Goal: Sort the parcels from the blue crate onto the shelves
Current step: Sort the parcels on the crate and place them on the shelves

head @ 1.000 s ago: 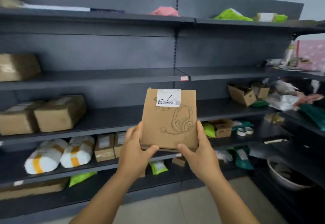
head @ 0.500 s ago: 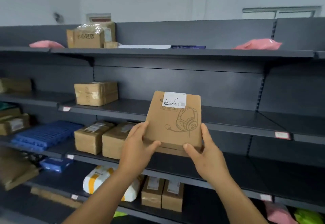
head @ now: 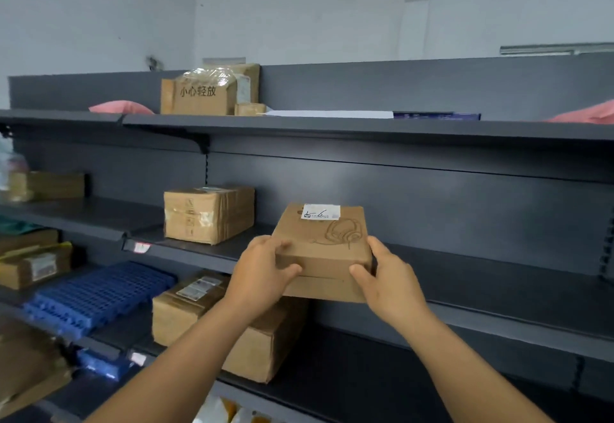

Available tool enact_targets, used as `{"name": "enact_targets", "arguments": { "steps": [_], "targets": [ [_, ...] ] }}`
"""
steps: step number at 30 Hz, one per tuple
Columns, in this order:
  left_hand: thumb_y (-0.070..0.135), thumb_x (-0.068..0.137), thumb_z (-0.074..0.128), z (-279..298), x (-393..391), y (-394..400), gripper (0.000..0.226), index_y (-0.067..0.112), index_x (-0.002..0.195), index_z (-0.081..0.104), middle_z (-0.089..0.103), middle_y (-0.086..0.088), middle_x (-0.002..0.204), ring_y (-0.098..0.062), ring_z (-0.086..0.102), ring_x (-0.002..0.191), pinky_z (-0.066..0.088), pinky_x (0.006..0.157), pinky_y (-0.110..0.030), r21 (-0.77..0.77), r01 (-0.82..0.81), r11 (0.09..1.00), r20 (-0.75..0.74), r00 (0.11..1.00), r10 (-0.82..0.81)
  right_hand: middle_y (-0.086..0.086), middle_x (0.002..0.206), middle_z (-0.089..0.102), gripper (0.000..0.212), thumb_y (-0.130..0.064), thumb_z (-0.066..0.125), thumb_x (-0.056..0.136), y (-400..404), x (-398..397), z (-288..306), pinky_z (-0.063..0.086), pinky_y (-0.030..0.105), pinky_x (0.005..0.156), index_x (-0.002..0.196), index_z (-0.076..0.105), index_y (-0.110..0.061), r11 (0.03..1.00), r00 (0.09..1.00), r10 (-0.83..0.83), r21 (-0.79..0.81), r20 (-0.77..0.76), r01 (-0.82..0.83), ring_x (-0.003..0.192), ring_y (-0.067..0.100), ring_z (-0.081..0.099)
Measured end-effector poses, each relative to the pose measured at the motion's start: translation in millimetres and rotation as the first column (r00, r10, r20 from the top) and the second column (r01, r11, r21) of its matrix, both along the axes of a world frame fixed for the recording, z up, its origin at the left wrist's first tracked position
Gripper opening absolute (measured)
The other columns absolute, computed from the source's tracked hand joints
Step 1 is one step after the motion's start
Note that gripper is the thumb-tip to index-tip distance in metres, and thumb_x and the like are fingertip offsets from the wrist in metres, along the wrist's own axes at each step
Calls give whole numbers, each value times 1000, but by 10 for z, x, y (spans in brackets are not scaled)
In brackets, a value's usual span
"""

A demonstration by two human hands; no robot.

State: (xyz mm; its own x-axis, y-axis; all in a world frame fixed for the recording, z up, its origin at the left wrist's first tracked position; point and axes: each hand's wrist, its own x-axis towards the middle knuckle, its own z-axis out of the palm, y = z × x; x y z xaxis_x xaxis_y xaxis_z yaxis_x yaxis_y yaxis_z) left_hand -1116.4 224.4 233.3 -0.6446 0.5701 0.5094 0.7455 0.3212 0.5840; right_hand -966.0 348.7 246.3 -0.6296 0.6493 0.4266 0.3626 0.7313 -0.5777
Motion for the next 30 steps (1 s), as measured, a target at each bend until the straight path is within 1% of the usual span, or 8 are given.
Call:
{"name": "enact_targets", "arguments": {
  "steps": [4, 7, 11, 16, 21, 25, 28, 30],
  "targets": [
    [34, 85, 69, 80, -732, 182, 53, 27, 134, 52, 47, 0, 136, -17, 51, 119, 43, 101, -33, -85, -13, 996, -16, 1000, 12, 2, 132, 55, 59, -30, 49, 98, 149, -721, 75, 43, 27, 93, 151, 23, -24, 1000, 998, -2, -11, 60, 2, 117, 20, 53],
    [34, 85, 68, 90, -1241, 339, 51, 27, 133, 54, 51, -3, 132, -20, 54, 115, 45, 97, -33, -166, -11, 986, -35, 999, 5, 4, 132, 56, 58, -31, 46, 99, 270, -1241, 63, 46, 31, 95, 151, 23, -22, 999, 992, -21, -44, 127, 27, 116, 21, 54],
    [33, 88, 63, 19, -1834, 513, 44, 25, 131, 57, 52, -7, 125, -23, 57, 109, 47, 93, -32, -289, 15, 957, -23, 999, -22, 6, 126, 60, 47, -25, 44, 98, 422, -1817, -45, 48, 31, 93, 144, 40, -17, 997, 981, -4, -78, 194, 19, 112, 22, 57],
    [31, 91, 59, -26, -2318, 696, 40, 21, 130, 58, 52, -10, 121, -26, 59, 105, 49, 87, -31, -330, -9, 944, -65, 998, -13, 6, 132, 56, 52, -24, 40, 99, 509, -2297, -117, 46, 26, 95, 150, 30, -18, 995, 982, -34, -90, 187, 52, 115, 21, 55],
    [33, 93, 54, -22, -2471, 777, 39, 20, 131, 57, 48, -9, 126, -27, 50, 116, 45, 96, -33, -406, -52, 912, -176, 984, -23, 7, 134, 55, 51, -27, 43, 100, 531, -2456, -109, 45, 29, 97, 148, 33, -15, 994, 976, -58, -76, 208, 75, 118, 23, 54],
    [40, 91, 57, -34, -2288, 796, 57, 17, 141, 43, 38, -8, 144, -26, 29, 138, 28, 113, -34, -418, -57, 906, -310, 947, -84, 5, 152, 33, 67, -36, 47, 99, 521, -2325, -128, 33, 30, 107, 153, 14, -15, 997, 965, -61, -33, 256, 71, 136, 22, 36],
    [39, 90, 59, -55, -1985, 839, 73, 19, 151, 22, 26, -6, 153, -25, 20, 143, 21, 117, -35, -366, 54, 929, -316, 932, -179, 0, 161, 9, 77, -39, 50, 97, 508, -2102, -228, 16, 31, 117, 154, 3, -19, 988, 953, -148, 80, 264, 132, 147, 19, 11],
    [38, 92, 58, -88, -1744, 891, 76, 19, 152, 16, 20, -5, 156, -23, 14, 145, 15, 117, -33, -348, 108, 931, -330, 916, -229, -1, 162, 2, 80, -43, 50, 96, 510, -1905, -316, 8, 33, 120, 154, 0, -19, 969, 935, -229, 160, 272, 190, 148, 18, 1]
  ]
}}
